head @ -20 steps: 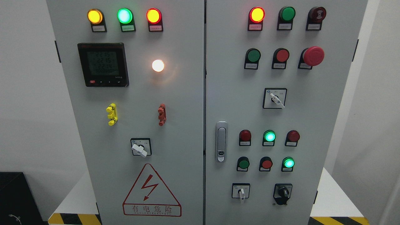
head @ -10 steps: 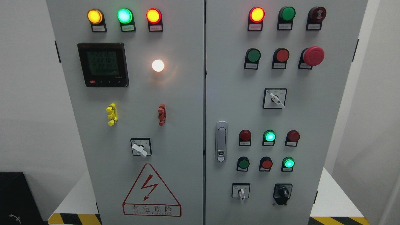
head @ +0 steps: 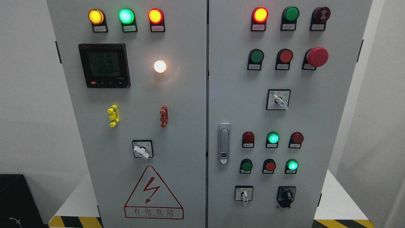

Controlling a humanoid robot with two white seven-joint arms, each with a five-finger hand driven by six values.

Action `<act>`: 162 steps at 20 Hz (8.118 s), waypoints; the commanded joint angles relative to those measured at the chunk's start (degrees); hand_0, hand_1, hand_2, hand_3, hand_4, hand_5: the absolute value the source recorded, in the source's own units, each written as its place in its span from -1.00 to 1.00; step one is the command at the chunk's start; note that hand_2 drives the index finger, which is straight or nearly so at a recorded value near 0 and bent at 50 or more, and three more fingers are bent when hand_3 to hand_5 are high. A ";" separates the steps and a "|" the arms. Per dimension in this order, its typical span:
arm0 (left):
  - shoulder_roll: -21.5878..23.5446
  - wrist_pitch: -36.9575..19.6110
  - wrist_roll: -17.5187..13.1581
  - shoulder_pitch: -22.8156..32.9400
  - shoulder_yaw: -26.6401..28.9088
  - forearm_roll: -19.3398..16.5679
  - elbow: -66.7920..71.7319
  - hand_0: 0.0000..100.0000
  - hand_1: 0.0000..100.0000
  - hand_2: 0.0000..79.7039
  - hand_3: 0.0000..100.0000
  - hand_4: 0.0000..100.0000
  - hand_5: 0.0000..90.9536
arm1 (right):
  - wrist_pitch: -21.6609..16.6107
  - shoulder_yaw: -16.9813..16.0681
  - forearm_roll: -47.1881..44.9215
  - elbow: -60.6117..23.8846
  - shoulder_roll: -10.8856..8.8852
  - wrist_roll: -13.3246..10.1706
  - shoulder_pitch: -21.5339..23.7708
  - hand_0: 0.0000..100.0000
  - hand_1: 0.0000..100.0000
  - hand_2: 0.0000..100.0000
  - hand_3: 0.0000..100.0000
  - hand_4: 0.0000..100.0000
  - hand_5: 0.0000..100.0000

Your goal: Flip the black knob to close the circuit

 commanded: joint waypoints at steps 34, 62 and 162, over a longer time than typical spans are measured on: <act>0.00 -0.04 -0.04 0.00 -1.14 -1.23 1.23 -1.00 -1.00 -1.00 -1.00 -1.00 -1.00 | 10.56 2.42 6.02 -3.94 1.62 5.37 -9.17 -1.00 -0.91 0.56 0.92 0.55 0.60; 0.00 0.05 0.05 0.00 -1.14 -1.23 1.23 -1.00 -1.00 -1.00 -1.00 -1.00 -1.00 | 15.48 3.39 7.86 -4.65 1.62 7.23 -11.72 -1.00 -0.84 0.57 0.92 0.55 0.61; 0.00 0.05 0.05 0.00 -1.14 -1.23 1.23 -1.00 -1.00 -1.00 -1.00 -1.00 -1.00 | 16.45 0.93 5.76 -5.52 -1.55 7.31 -12.95 -1.00 -0.71 0.54 0.92 0.56 0.61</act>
